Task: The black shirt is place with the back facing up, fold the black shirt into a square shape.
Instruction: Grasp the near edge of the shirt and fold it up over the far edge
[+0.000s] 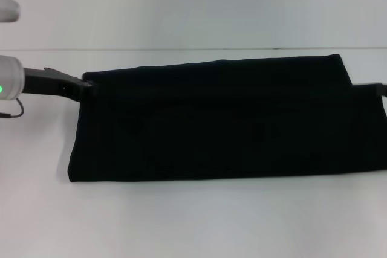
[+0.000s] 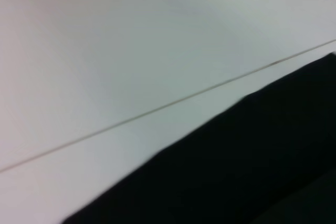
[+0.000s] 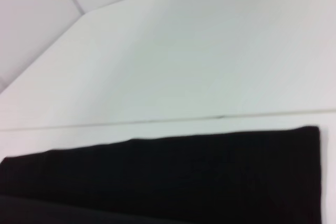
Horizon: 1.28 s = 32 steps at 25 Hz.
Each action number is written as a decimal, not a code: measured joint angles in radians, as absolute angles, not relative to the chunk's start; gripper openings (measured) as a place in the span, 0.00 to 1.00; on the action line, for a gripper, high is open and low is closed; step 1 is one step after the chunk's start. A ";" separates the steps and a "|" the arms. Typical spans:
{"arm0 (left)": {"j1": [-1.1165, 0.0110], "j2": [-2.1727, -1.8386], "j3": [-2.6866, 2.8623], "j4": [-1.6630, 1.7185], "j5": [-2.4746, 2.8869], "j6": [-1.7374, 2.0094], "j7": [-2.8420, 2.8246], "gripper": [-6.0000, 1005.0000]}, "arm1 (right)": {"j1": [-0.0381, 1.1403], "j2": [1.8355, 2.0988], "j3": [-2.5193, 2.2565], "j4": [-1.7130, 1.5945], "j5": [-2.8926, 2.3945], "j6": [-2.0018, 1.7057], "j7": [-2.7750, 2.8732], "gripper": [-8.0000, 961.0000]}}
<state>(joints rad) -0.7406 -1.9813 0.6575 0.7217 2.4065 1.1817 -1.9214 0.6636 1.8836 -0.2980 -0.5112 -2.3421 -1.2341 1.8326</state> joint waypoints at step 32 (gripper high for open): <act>-0.870 -1.996 0.724 0.607 2.412 0.784 -1.947 0.03 | 0.892 1.904 -0.348 -0.392 -2.337 -0.733 1.897 0.05</act>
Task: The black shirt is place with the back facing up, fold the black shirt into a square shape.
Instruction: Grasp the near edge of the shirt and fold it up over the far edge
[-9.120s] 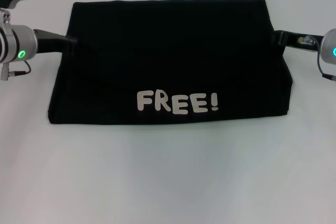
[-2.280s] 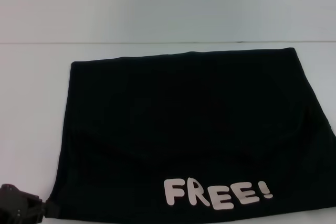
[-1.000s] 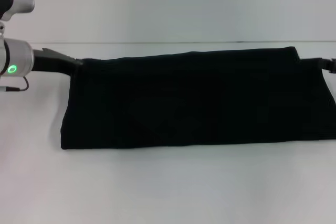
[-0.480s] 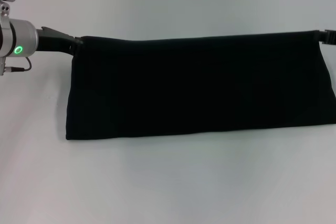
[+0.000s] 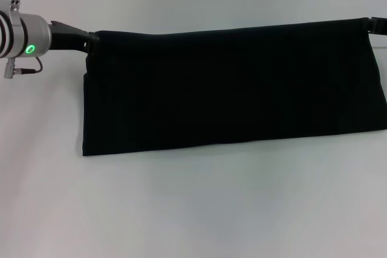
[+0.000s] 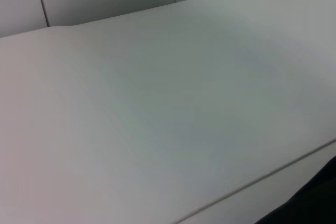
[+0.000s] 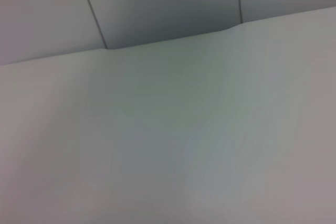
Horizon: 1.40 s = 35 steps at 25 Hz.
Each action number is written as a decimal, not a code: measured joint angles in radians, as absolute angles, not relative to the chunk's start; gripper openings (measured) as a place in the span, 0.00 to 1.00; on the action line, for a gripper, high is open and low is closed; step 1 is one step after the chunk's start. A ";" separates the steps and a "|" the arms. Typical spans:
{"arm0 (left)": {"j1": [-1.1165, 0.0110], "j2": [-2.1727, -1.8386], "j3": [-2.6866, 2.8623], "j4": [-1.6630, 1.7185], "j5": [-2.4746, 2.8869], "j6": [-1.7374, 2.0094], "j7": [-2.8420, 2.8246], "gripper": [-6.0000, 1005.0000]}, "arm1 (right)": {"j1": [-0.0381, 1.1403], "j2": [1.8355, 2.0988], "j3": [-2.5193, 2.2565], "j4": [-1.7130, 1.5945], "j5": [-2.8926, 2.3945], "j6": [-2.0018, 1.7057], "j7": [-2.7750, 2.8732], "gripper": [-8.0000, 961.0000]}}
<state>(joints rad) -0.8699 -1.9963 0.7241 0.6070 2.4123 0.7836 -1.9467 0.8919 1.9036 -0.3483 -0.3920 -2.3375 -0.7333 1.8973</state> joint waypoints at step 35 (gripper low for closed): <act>-0.880 -2.044 0.724 0.501 2.404 0.552 -1.936 0.07 | 0.921 1.943 -0.350 -0.308 -2.275 -0.540 1.768 0.06</act>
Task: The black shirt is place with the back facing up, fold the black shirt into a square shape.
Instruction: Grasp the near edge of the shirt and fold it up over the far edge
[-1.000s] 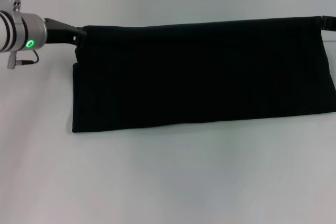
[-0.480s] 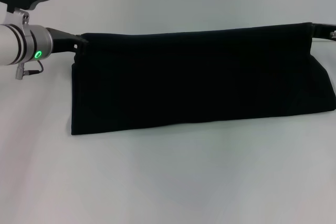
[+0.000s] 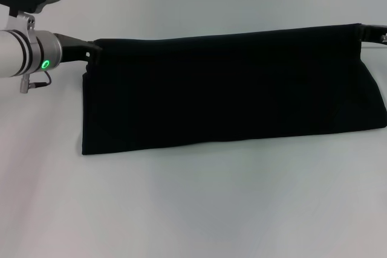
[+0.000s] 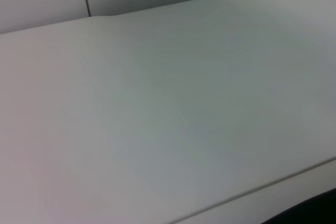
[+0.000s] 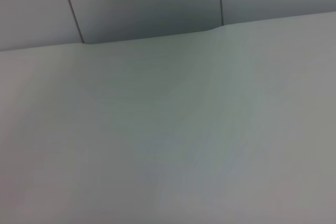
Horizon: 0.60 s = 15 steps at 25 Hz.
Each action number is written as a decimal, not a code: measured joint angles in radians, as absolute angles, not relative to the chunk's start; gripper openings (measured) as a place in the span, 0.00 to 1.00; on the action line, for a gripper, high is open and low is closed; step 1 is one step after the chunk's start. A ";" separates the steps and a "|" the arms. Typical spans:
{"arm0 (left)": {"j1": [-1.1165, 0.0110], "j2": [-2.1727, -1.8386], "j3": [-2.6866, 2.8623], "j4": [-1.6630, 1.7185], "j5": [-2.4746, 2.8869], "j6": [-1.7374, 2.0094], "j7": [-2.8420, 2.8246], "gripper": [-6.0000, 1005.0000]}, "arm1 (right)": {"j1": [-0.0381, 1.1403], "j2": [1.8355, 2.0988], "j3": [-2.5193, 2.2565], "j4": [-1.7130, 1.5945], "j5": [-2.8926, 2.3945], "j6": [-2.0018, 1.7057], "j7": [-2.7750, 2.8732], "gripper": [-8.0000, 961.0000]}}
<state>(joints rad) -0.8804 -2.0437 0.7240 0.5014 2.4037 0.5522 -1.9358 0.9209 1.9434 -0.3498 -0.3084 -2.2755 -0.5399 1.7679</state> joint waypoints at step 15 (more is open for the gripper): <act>-0.875 -2.085 0.742 0.498 2.403 0.463 -1.934 0.30 | 0.902 1.934 -0.411 -0.326 -2.277 -0.550 1.768 0.15</act>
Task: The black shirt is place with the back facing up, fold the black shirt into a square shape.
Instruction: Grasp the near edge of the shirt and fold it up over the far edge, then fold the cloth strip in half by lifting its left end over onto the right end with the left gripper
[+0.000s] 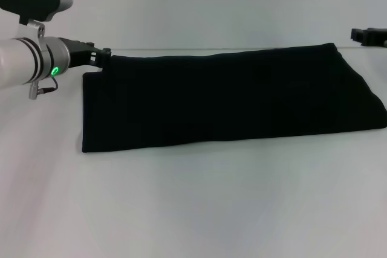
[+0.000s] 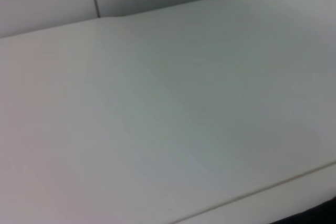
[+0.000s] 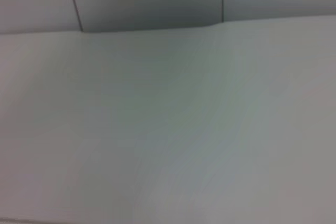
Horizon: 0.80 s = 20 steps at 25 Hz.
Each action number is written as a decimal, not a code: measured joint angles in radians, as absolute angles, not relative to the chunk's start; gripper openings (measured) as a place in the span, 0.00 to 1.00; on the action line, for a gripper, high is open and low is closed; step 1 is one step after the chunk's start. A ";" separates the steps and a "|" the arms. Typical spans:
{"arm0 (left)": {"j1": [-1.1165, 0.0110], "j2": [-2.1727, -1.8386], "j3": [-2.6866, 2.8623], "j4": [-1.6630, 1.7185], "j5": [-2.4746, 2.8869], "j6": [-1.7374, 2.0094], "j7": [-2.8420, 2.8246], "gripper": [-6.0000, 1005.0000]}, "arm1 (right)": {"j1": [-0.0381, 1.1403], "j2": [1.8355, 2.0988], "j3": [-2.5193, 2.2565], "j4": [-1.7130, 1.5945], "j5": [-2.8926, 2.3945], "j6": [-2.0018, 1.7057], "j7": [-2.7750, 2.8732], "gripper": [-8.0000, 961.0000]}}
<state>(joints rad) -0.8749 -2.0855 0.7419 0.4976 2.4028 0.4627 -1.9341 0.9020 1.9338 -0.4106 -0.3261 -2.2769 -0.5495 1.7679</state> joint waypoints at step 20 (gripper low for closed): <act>-0.698 -2.025 0.720 0.890 2.358 1.415 -2.271 0.91 | 0.778 1.876 -0.411 -0.463 -2.228 -1.203 1.852 0.69</act>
